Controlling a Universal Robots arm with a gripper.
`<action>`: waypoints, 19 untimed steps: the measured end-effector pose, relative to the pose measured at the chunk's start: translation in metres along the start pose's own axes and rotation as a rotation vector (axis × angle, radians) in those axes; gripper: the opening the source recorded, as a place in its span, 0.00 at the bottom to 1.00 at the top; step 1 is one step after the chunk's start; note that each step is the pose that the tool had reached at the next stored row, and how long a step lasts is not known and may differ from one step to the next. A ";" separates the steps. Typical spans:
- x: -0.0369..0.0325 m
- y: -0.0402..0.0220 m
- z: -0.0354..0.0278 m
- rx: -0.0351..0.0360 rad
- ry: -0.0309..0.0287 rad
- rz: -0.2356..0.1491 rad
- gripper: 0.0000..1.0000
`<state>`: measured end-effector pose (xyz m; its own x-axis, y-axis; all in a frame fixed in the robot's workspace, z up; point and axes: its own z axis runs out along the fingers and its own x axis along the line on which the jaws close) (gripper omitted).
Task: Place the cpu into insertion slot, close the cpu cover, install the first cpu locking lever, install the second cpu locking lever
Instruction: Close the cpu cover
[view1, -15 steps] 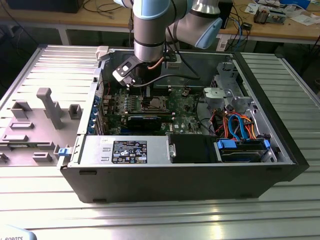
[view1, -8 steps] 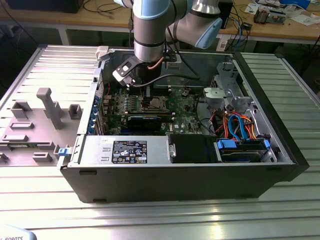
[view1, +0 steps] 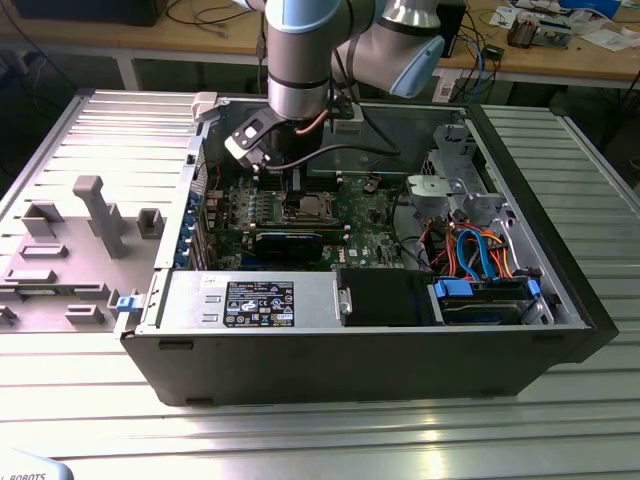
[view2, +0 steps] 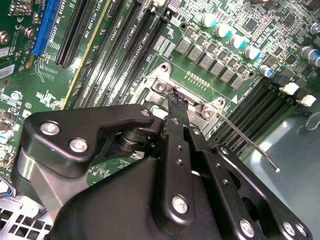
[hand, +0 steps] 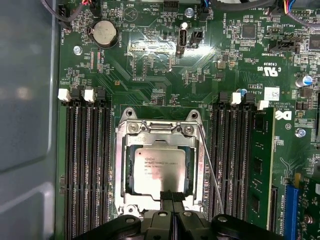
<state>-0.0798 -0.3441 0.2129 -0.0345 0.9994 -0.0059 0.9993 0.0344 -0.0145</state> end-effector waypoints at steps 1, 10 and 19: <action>0.0000 0.0000 -0.0001 -0.0001 0.0002 0.000 0.11; 0.0000 -0.0001 -0.0045 -0.0002 0.0013 0.000 0.11; 0.0002 0.0082 -0.0046 -0.0001 0.0012 0.000 0.11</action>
<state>-0.0716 -0.3436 0.2174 -0.0345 0.9994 -0.0047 0.9993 0.0344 -0.0144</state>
